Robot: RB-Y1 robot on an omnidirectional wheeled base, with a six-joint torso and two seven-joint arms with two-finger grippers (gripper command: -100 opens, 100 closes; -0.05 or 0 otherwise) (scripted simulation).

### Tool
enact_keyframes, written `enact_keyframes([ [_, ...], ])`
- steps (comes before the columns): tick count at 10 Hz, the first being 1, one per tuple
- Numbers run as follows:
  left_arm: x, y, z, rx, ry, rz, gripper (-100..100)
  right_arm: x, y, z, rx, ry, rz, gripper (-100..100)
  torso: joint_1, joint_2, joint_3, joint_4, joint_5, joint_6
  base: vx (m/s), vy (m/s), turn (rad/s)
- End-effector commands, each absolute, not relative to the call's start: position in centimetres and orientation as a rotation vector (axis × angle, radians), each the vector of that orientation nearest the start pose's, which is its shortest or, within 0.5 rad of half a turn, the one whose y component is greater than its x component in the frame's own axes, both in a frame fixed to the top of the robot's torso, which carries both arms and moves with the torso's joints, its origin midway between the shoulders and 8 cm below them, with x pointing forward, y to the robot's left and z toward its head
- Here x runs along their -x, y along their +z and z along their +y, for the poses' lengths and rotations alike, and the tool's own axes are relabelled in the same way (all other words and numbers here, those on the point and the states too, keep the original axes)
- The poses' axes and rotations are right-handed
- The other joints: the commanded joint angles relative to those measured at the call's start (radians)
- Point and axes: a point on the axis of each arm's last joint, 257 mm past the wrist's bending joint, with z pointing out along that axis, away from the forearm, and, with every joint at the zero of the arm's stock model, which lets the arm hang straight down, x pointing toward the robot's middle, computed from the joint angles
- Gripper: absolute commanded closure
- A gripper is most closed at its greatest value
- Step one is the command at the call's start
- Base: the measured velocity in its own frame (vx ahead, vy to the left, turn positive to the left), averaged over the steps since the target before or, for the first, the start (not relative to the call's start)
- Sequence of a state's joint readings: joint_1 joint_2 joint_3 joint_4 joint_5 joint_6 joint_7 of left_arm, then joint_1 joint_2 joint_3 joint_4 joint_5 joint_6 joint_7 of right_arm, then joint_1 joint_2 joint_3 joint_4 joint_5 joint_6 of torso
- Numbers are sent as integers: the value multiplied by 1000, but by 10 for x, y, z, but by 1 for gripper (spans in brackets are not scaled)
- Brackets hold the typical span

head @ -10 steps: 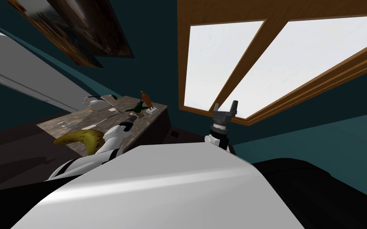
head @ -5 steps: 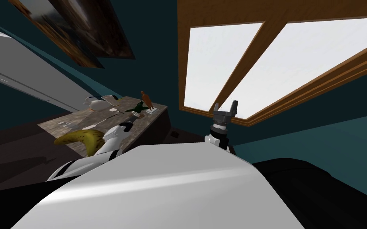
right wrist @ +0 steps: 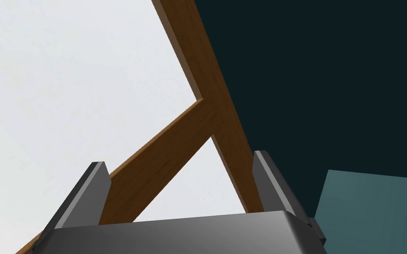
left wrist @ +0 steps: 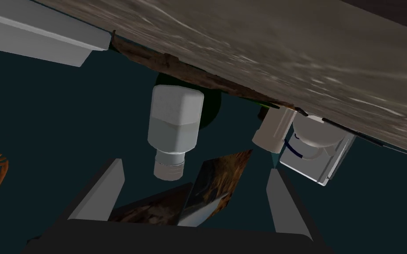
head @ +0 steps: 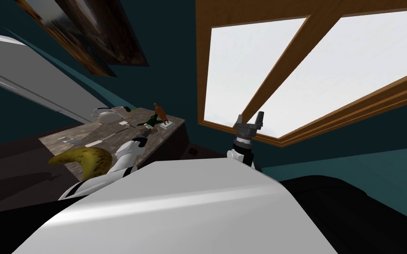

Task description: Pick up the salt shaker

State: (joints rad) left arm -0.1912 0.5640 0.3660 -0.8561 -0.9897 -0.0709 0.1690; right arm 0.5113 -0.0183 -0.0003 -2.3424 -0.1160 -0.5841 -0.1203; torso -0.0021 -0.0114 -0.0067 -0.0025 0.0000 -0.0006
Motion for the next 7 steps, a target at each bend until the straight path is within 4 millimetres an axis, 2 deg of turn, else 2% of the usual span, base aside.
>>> enact_keyframes([
  [1, -481, -304, 642, 727, 186, 1697, -100, -312, 63, -288, -641, 1514, 428, 0, 0, 0, 0, 0, 0, 0, 123, -72, 48],
  [4, -465, -310, 654, 729, 279, 1708, -100, -312, 63, -288, -641, 1514, 428, 0, 0, 3, 2, 1, 0, 0, 105, -73, 61],
  [5, -469, -307, 651, 728, 256, 1705, -100, -312, 63, -288, -641, 1514, 428, 0, 0, 2, 1, 0, 0, 0, 58, -36, 20],
  [6, -468, -308, 652, 729, 262, 1705, 0, -312, 63, -288, -641, 1514, 428, 0, 2, 5, 3, 1, 0, 0, 10, -7, -3],
  [7, -453, -308, 666, 746, 273, 1697, -100, -312, 63, -288, -641, 1514, 428, 0, 4, 8, 4, 2, 1, 0, 45, -13, -138],
])
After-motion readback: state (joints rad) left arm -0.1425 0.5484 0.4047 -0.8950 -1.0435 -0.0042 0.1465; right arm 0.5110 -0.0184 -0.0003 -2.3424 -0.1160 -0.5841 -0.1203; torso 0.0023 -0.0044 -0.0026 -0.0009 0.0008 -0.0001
